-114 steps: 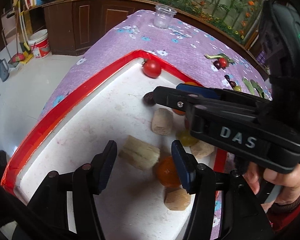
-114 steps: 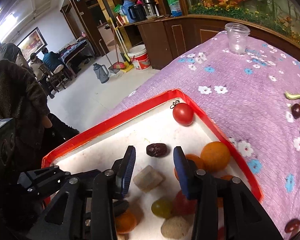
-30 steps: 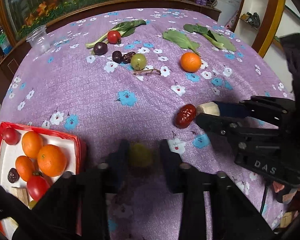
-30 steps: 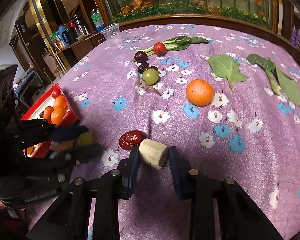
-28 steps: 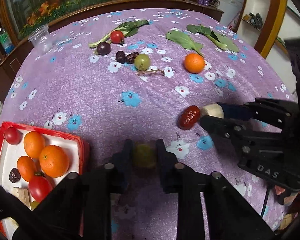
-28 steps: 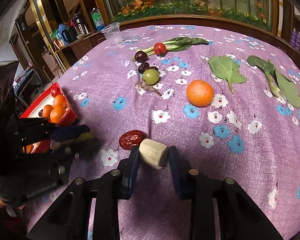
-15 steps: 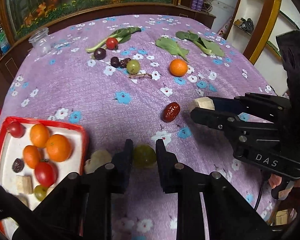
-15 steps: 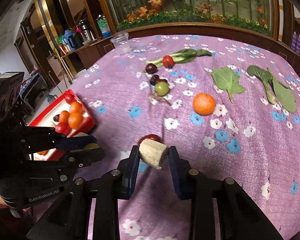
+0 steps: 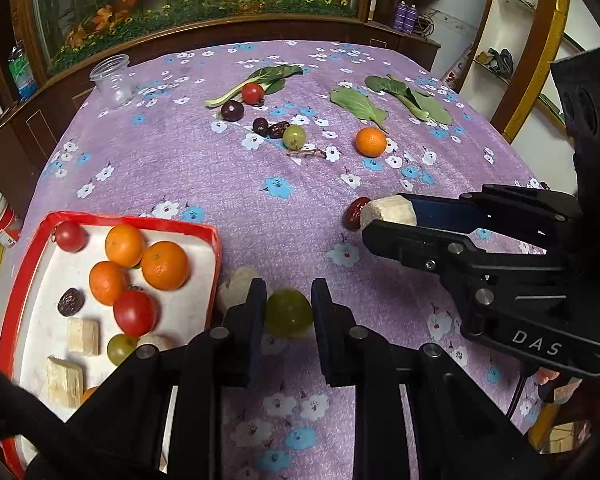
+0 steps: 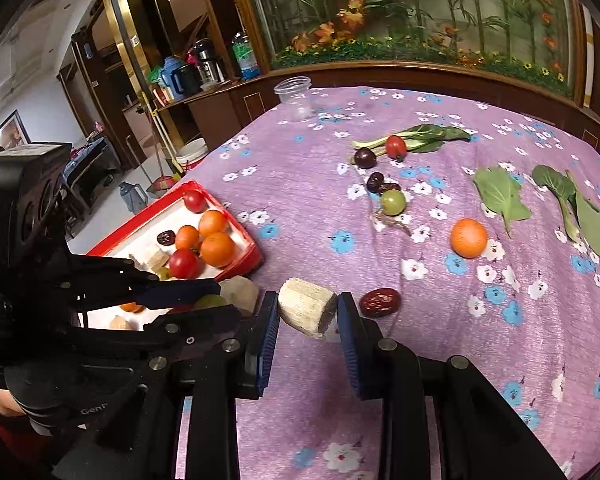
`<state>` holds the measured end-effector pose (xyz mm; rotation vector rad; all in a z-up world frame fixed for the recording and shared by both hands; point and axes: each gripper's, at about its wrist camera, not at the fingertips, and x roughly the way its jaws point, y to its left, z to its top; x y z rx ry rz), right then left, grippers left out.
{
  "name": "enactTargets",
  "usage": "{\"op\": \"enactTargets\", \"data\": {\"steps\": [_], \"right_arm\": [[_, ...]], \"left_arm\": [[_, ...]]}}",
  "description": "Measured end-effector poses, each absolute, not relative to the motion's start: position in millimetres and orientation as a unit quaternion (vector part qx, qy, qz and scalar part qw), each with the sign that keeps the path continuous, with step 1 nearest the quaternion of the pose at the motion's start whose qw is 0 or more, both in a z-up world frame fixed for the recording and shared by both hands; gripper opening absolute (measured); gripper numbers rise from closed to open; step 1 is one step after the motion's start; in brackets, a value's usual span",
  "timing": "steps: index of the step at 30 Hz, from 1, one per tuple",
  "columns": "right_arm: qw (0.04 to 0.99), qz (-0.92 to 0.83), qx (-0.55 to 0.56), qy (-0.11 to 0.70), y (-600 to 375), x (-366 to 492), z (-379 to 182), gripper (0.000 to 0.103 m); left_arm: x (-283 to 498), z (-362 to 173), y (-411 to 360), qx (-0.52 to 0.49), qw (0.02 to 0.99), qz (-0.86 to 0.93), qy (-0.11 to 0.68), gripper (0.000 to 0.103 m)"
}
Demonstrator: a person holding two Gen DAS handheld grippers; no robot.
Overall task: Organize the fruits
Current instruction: 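Carry the plum with the left tool while the right tool carries the white piece to the tray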
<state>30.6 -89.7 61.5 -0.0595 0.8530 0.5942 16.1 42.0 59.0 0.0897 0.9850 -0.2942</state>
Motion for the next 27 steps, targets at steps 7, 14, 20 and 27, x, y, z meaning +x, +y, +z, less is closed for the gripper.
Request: {"op": "enactTargets", "data": {"steps": [7, 14, 20, 27], "right_arm": [[0.865, 0.291, -0.03, 0.407, -83, 28, 66, 0.03], [0.846, 0.325, -0.014, 0.423, -60, 29, 66, 0.03], [0.818, 0.364, -0.003, 0.446, -22, 29, 61, 0.029], [0.789, 0.394, -0.011, 0.471, 25, 29, 50, 0.029]], "left_arm": [[9, 64, 50, 0.032, 0.871, -0.143, 0.47, 0.02], [-7, 75, 89, 0.005, 0.875, -0.126, 0.467, 0.02], [-21, 79, 138, -0.019, 0.882, -0.082, 0.464, 0.02], [-34, 73, 182, -0.04, 0.882, -0.038, 0.469, 0.02]]}}
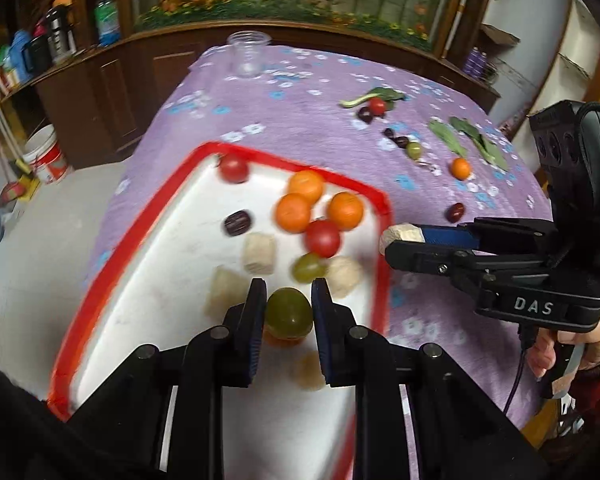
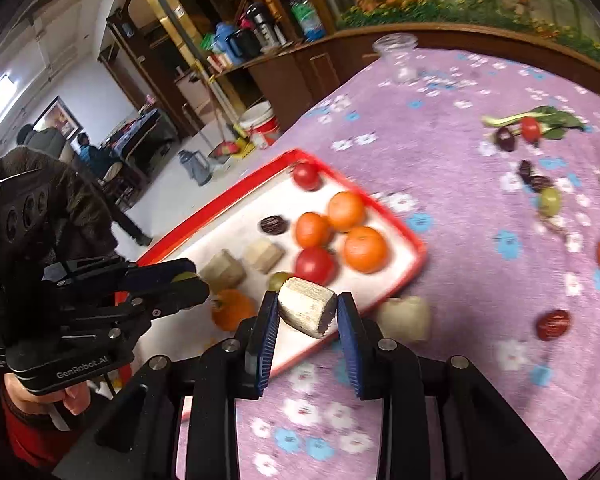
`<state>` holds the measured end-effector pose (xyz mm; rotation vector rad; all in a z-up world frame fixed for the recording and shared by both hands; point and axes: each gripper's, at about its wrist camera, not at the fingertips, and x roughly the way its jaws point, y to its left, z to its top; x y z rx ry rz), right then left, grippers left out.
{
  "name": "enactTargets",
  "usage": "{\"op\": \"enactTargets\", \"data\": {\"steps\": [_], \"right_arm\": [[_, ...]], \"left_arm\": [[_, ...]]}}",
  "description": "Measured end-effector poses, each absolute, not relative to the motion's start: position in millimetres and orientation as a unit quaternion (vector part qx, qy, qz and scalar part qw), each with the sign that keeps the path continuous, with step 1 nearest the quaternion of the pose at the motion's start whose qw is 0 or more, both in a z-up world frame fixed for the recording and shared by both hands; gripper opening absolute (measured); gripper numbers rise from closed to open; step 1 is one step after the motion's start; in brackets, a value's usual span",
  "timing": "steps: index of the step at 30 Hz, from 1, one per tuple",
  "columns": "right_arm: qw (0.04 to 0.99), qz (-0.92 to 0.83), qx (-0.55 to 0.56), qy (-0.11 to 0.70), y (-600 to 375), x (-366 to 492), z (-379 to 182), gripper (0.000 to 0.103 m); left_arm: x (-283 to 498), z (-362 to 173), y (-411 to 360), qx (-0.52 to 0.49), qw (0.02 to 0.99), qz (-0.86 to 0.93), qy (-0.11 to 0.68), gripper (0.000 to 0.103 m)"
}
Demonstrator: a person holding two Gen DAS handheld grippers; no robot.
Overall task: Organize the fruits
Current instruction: 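Carry the plum with the left tool while the right tool carries the white piece to the tray, then open the left tool to drop the plum while the right tool releases the white piece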
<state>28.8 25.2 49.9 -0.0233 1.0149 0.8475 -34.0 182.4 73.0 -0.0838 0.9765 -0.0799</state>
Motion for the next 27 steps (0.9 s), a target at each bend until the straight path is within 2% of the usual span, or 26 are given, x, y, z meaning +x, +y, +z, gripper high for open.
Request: {"op": "enactTargets", "data": {"steps": [18, 23, 24, 26, 27], "right_arm": [[0.769, 0.408, -0.103, 0.48, 75, -4, 21, 0.033], [0.772, 0.409, -0.09, 0.478, 69, -8, 23, 0.034], [0.774, 0.408, -0.086, 0.476, 66, -10, 25, 0.035], [0.778, 0.41, -0.079, 0.469, 60, -11, 31, 0.046], [0.782, 0.409, -0.075, 0.465, 56, -13, 34, 0.05]], "left_arm": [[-50, 32, 205, -0.068, 0.861, -0.012, 0.505, 0.021], [-50, 29, 202, -0.065, 0.856, -0.004, 0.512, 0.021], [-51, 29, 200, -0.065, 0.855, -0.004, 0.514, 0.028], [-53, 32, 198, -0.067, 0.857, -0.003, 0.51, 0.05], [-55, 33, 197, -0.066, 0.86, 0.002, 0.505, 0.065]]}}
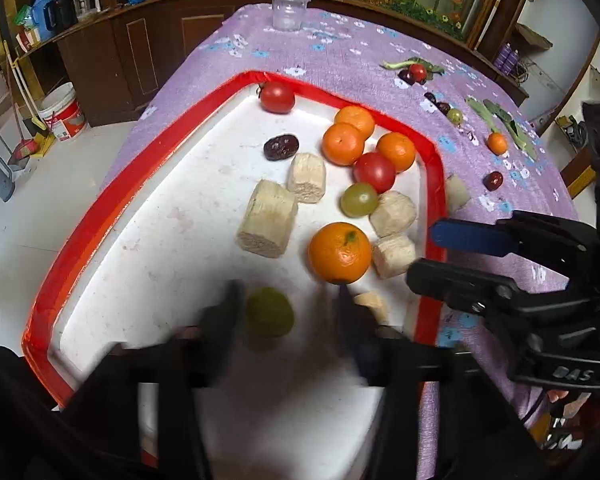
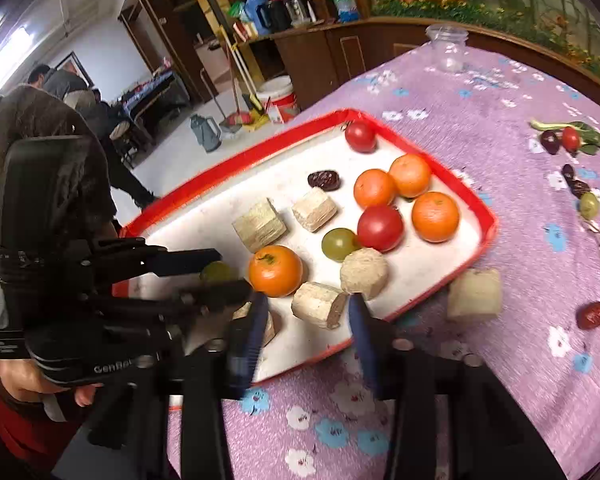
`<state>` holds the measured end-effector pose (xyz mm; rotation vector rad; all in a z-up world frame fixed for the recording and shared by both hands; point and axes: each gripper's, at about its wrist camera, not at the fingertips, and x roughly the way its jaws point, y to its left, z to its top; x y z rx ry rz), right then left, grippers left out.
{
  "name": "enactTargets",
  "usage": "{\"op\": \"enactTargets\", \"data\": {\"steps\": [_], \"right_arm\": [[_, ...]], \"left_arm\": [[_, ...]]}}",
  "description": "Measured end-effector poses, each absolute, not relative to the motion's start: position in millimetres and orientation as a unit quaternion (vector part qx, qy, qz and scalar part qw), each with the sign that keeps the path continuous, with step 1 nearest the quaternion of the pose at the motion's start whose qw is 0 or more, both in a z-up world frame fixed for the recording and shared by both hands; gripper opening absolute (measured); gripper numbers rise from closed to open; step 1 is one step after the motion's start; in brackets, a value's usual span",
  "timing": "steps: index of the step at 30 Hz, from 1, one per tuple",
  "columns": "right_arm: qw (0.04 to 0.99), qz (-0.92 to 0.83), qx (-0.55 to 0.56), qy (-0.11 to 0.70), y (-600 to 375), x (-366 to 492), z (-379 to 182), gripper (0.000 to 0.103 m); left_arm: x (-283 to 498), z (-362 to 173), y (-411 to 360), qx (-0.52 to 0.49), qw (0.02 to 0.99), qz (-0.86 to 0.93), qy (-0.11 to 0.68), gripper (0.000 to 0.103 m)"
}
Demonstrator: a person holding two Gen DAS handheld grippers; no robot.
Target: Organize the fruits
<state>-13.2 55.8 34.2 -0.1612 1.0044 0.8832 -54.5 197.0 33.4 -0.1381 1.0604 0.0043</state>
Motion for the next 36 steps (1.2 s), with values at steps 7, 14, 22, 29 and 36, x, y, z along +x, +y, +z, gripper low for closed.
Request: {"op": "enactTargets", "data": {"steps": [7, 14, 22, 29, 36], "right_arm": [[0.803, 0.394, -0.056, 0.443, 24, -23, 50, 0.075], [0.816, 0.384, -0.063, 0.427, 6, -37, 61, 0.09], [0.824, 0.374, -0.064, 0.421, -2, -45, 67, 0.09], [0.827, 0.372, -0.064, 0.416, 1, -49, 69, 0.09], [0.828, 0.373, -0.067, 0.413, 4, -51, 70, 0.09]], "left_arm": [[-63, 39, 193, -0.061, 0.866, 0.03, 0.496, 0.081], [-72, 45, 185, -0.061, 0.876, 0.049, 0.477, 0.081], [-73, 50, 177, -0.047, 0.877, 0.06, 0.474, 0.081], [-82, 61, 172, -0.023, 0.888, 0.07, 0.455, 0.081], [-85, 66, 179, -0.041, 0.89, 0.082, 0.446, 0.081]]}}
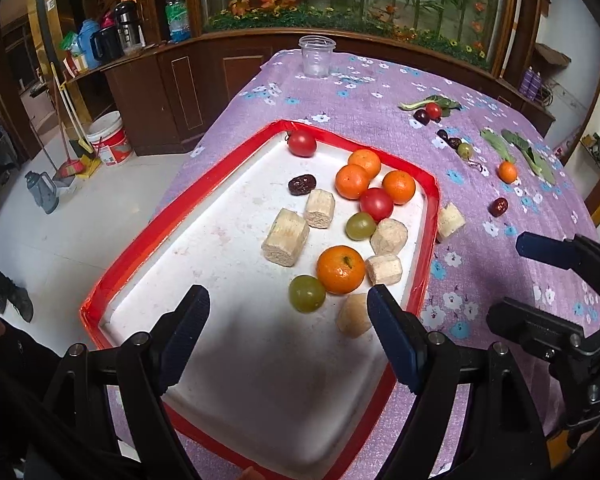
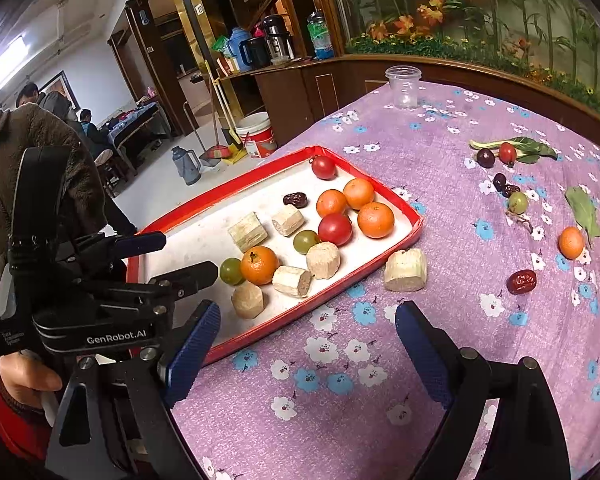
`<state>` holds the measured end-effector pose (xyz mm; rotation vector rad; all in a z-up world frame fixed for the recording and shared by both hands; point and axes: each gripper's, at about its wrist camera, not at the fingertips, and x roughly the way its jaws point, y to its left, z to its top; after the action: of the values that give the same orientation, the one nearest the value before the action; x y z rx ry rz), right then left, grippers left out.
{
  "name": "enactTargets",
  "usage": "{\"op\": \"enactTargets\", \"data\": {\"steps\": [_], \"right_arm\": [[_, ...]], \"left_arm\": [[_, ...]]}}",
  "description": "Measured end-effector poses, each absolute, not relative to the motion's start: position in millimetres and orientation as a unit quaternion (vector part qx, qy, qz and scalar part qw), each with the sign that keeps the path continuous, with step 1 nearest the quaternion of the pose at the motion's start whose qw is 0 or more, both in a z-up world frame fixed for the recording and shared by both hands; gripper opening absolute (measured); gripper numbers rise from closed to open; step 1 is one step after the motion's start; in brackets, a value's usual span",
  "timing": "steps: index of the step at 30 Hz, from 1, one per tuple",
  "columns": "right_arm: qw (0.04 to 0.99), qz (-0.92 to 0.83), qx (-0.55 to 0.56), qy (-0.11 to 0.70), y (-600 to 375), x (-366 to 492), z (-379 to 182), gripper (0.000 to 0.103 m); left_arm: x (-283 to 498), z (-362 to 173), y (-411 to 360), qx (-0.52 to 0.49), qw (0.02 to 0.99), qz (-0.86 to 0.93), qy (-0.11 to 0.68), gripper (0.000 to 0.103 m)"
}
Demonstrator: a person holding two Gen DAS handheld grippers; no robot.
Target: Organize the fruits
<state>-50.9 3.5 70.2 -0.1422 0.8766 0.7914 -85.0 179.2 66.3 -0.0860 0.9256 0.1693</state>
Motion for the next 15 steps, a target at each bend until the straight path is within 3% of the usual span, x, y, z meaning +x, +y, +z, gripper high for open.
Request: {"op": "enactTargets", "data": {"steps": [15], "right_arm": [[0.83, 0.377, -0.067, 0.406, 5.0, -58.4, 76.0, 0.09]], "left_arm": [[-93.6, 75.9, 176.4, -0.055, 0.896, 0.08, 0.433, 0.081]]}}
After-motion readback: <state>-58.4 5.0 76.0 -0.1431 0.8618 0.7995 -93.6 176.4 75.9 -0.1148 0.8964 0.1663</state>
